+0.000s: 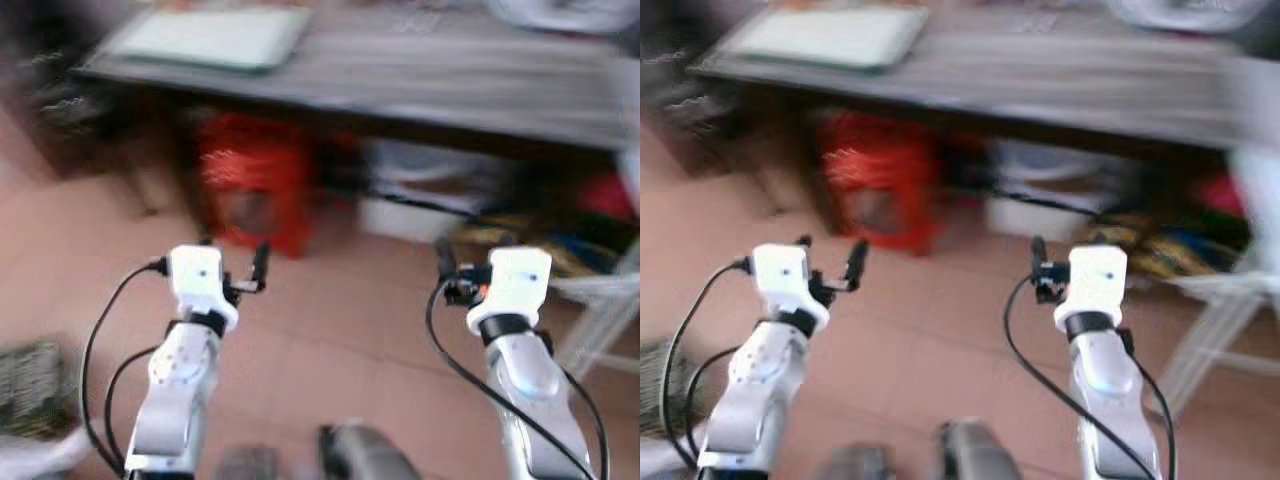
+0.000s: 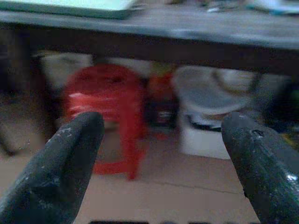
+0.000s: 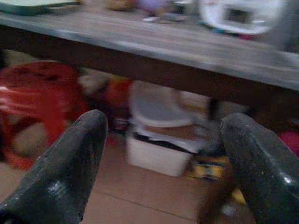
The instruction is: Setting the table
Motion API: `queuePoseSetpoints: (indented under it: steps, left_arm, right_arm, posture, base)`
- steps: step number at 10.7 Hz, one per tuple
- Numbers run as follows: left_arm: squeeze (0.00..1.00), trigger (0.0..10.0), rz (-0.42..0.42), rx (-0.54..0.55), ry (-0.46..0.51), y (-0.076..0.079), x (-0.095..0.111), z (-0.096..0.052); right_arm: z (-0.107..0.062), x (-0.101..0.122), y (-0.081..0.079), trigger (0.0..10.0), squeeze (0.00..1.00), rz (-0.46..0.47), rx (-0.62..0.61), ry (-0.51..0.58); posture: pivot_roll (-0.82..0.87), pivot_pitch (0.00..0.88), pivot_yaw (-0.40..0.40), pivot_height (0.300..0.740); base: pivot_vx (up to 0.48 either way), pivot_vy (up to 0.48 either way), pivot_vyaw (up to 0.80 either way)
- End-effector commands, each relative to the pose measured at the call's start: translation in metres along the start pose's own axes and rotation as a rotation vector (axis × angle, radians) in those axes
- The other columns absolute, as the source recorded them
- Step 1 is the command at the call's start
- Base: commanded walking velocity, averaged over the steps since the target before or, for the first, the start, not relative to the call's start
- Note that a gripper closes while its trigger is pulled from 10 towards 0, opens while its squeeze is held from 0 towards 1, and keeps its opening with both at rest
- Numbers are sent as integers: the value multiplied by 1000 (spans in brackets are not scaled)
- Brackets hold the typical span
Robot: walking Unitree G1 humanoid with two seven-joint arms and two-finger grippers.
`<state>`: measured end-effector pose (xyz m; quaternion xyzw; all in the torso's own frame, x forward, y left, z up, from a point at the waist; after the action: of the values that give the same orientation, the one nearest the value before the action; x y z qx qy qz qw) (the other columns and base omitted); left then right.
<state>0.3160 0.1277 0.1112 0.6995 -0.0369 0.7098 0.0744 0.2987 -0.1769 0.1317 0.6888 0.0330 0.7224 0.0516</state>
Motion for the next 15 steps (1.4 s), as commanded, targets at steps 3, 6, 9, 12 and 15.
queuePoseSetpoints:
  steps: [3,6,9,12,15]
  left_arm:
    - [0,10000,18,34,-9,-10,-2,-6]
    - [0,10000,27,26,-4,-9,-1,-3]
    - [0,10000,26,17,-7,-6,-2,-3]
    - [0,10000,32,14,-7,-7,-1,-3]
    - [0,10000,47,18,-4,-8,0,-3]
  right_arm:
    - [2,4,-1,10000,0,11,9,12]
    - [2,4,-1,10000,0,5,11,18]
    - [2,5,-2,10000,0,-2,21,22]
    - [4,6,7,10000,0,-43,-31,24]
    - [6,7,3,10000,0,-33,-27,30]
  posture:
    - [-81,127,24,740]
    - [-89,126,28,740]
    - [-90,126,30,740]
    - [-80,128,29,740]
    - [-75,127,37,740]
  base:
    - [0,-346,-267]
    - [0,-301,-192]
    - [0,-320,0]
    - [0,-395,0]
    - [0,-399,0]
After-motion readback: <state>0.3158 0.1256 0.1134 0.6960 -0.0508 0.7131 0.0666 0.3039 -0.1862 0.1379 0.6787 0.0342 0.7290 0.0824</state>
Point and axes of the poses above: a point about 5 cm out from each wrist's last joint towards the gripper, its own z axis pointing out of the wrist towards the gripper, its own x axis along the axis of the wrist's last joint, y = z × x, the point moved 6 cm from there along z, pointing out of the wrist towards the gripper
